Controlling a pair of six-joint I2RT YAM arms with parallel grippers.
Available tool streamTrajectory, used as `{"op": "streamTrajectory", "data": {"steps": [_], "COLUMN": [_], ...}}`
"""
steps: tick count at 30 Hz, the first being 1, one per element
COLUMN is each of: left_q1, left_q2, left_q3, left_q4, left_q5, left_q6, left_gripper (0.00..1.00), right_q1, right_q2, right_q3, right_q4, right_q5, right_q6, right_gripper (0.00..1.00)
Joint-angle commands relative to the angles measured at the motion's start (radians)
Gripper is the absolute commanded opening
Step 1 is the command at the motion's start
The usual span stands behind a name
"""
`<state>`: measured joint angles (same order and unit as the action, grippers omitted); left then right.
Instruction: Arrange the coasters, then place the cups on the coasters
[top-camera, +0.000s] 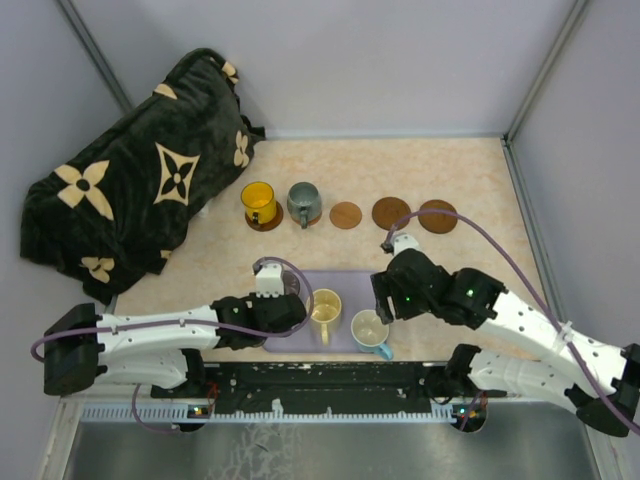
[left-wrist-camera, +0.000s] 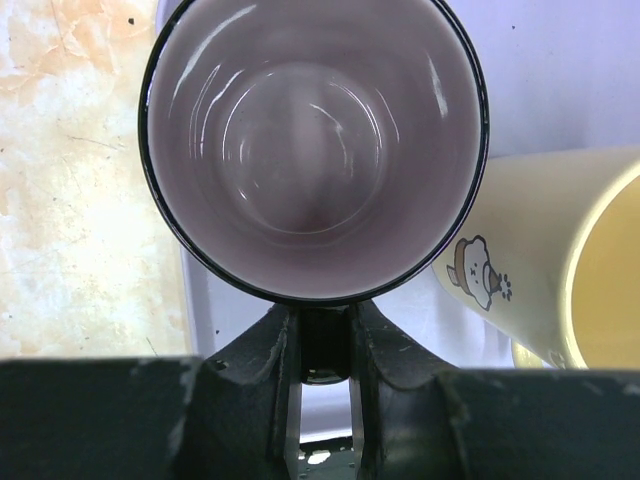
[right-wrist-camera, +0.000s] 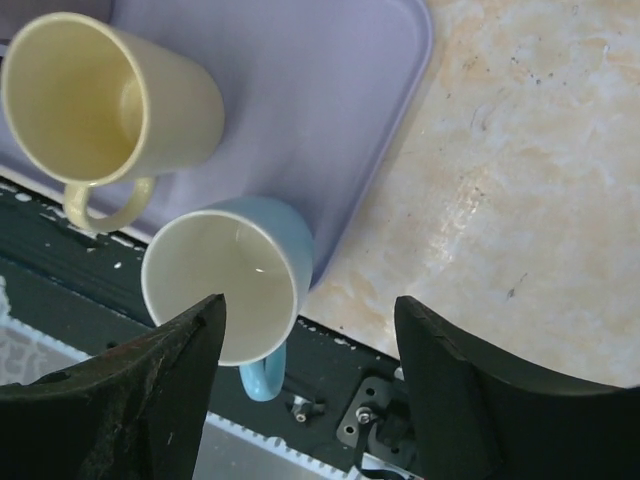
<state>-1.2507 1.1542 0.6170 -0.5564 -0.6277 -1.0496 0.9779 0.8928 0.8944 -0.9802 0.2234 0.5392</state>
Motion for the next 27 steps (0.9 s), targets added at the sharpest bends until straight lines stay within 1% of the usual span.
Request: {"op": "streamTrajectory", "data": {"steps": [1,7,9,18,24,27], "left_q1": [-0.007,-0.007,-0.007,-0.007,-0.008,-0.007], "left_q2": [0.013,-0.002,-0.013,-0.043,-0.051,-0.054], "left_q3": [0.0,-0.009,-0.016,-0.041,-0.052,-0.055], "left_q4": [0.041,0.043,0.043,0.034,0.034,0.033], "left_q5": [0.029,0.026,0.024,0.019,0.021,0.02], "left_q6": [-0.007,-0.012,-0.017,-0.035,-0.039,-0.038], "left_gripper": [0.22,0.22,0.23,0.23,0.23,0.23], "right_q1": [0.007,0.008,0.009,0.013,0.013,0.013], "right_q2": [-0.072,-0.034,-0.025,0.051,0.103,0.129], "right_q3": [0.019,-0.021,-0.037,-0.074,-0.102,-0.114], "right_q4": [-0.034,-0.014,0.004,0.083,0.137,0.16], "right_q5": [-0.045,-0.099,-0.108,-0.111,-0.079,-0.06], "right_q6": [0.043,0.058,0.061,0.084,0.104,0.114], "right_gripper": [0.67,0.52,0.5,0.48,0.43,0.37]}}
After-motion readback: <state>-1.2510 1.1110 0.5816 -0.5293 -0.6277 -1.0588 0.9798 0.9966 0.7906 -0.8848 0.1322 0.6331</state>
